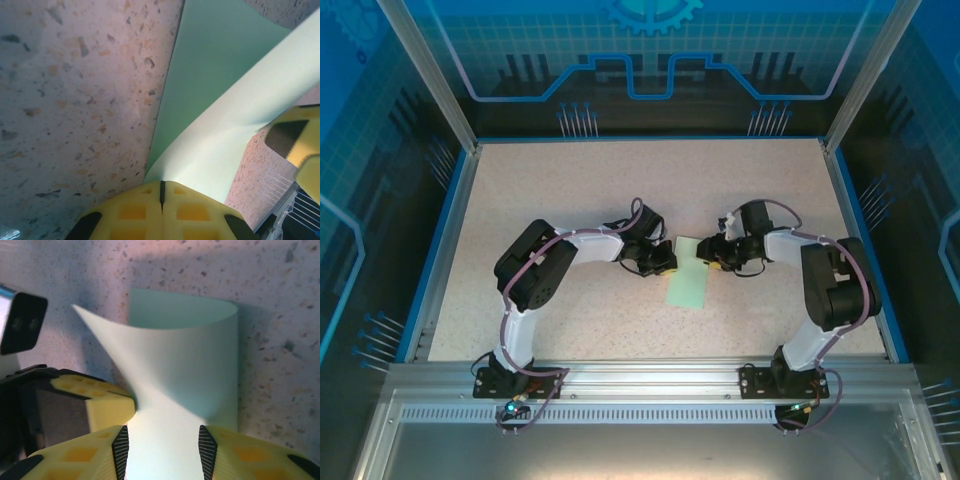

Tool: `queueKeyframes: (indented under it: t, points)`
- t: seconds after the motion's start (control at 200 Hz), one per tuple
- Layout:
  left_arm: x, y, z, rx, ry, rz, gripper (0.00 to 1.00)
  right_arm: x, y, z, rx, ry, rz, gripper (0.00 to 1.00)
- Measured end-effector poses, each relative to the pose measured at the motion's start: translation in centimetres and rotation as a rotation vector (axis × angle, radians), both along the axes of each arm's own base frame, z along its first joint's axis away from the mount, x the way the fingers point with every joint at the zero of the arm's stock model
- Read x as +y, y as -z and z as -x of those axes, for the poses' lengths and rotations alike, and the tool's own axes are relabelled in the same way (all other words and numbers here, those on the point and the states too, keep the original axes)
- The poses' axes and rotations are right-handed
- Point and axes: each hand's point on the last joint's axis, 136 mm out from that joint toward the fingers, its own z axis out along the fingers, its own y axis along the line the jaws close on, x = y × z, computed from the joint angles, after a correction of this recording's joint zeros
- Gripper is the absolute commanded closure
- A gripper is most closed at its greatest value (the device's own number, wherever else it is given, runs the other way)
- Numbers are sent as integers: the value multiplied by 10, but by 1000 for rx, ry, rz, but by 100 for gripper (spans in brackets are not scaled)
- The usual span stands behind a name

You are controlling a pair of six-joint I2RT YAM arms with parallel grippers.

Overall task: Fold a paper plane with a square sheet of paper (pick it up from the middle)
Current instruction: Fold the square sheet of paper in half at the center of the table.

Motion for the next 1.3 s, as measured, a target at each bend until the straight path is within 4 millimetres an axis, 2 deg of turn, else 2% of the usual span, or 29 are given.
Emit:
queueKeyframes:
  t: [0.07,0.32,0.465,0.66,0.86,1.3]
  points:
    - [0,0,0,-1,1,-2,100,-1,10,1,25,0,0,55]
    - [0,0,0,-2,3,-2,100,-2,7,0,25,4,-31,55]
    - [0,0,1,-2,3,-2,100,-1,-2,-3,8,3,-33,54]
    - [0,0,1,-2,4,-3,100,0,-14,-21,-35,2,-37,54]
    - [0,0,1,-3,3,-3,100,-5,8,-21,15,13,-6,55]
    - [-1,0,1,-6,6,-5,100,-7,0,-28,6,23,-9,54]
